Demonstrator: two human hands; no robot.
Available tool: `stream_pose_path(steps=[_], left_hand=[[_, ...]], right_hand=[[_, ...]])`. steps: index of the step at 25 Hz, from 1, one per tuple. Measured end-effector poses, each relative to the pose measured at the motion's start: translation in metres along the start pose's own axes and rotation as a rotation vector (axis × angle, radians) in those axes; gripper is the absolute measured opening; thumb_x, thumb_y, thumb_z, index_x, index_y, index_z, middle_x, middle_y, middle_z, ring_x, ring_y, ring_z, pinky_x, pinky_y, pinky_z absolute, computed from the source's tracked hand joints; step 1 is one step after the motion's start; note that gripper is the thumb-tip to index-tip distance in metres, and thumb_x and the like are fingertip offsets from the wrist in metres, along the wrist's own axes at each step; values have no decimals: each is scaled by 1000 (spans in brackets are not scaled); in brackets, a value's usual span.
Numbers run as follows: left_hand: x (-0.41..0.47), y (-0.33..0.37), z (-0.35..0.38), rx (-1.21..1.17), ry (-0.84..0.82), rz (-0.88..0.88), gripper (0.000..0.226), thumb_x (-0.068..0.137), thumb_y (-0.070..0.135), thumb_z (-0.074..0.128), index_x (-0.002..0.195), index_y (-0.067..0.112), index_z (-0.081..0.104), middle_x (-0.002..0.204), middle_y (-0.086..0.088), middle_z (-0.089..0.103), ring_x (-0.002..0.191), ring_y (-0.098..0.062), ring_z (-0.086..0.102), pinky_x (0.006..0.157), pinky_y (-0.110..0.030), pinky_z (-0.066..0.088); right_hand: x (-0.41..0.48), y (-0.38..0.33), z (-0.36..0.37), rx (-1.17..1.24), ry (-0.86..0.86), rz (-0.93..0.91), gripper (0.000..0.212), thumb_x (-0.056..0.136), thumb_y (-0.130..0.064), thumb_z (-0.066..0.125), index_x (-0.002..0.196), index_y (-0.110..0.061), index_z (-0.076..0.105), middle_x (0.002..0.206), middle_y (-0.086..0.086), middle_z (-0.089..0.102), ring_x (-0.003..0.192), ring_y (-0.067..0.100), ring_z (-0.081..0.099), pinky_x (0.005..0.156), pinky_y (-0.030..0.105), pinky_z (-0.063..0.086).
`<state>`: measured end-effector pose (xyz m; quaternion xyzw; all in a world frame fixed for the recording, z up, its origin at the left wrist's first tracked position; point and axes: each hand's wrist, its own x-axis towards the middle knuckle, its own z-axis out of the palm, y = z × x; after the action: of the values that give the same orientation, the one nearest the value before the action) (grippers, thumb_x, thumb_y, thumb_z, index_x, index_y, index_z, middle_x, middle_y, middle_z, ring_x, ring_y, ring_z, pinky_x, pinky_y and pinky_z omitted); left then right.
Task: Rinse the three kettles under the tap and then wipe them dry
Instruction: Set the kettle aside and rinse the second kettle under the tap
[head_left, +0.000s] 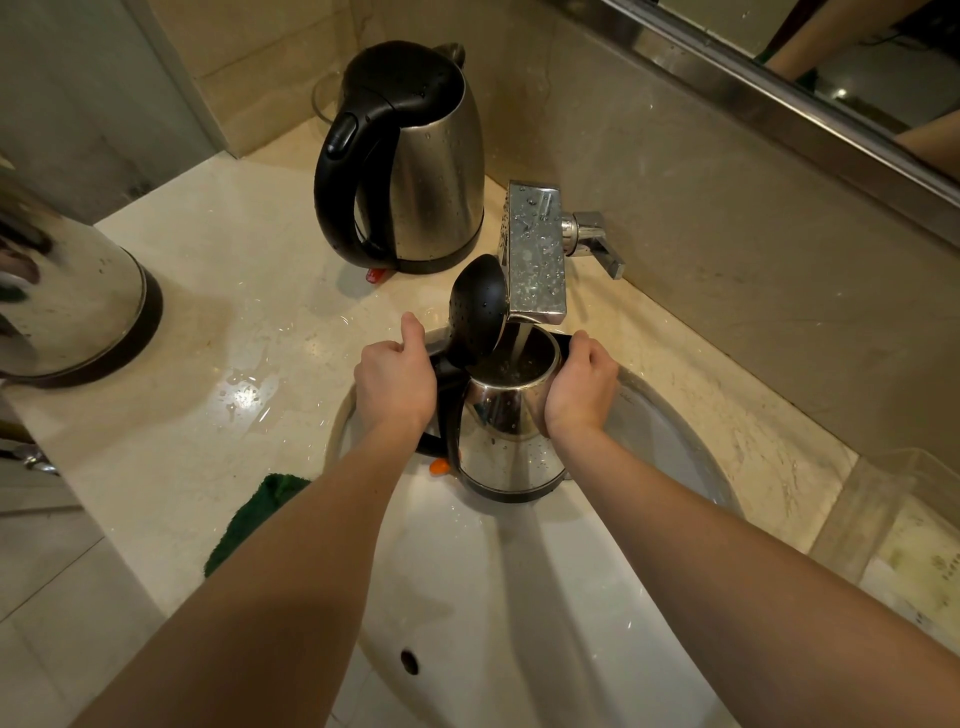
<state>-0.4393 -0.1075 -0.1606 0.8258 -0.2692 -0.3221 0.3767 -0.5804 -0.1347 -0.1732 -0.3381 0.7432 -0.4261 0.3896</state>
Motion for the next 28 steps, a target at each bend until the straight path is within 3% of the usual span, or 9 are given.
stream_pose_path(steps=[10, 28], left_hand=[[2, -2, 1, -11, 7, -10, 57, 101, 48, 36, 58, 12, 40, 59, -7, 43, 59, -22, 46, 63, -37, 41], [0, 1, 0, -11, 8, -10, 54, 101, 44, 36, 59, 10, 41, 61, -8, 44, 59, -20, 46, 63, -35, 41]], right_hand=[[-1, -1, 0, 6, 10, -8, 42, 98, -21, 43, 58, -13, 38, 59, 1, 38, 57, 16, 32, 57, 35, 27], [3, 3, 2, -2, 16, -8, 40, 97, -23, 43, 59, -14, 44, 62, 2, 46, 61, 16, 39, 62, 35, 33]])
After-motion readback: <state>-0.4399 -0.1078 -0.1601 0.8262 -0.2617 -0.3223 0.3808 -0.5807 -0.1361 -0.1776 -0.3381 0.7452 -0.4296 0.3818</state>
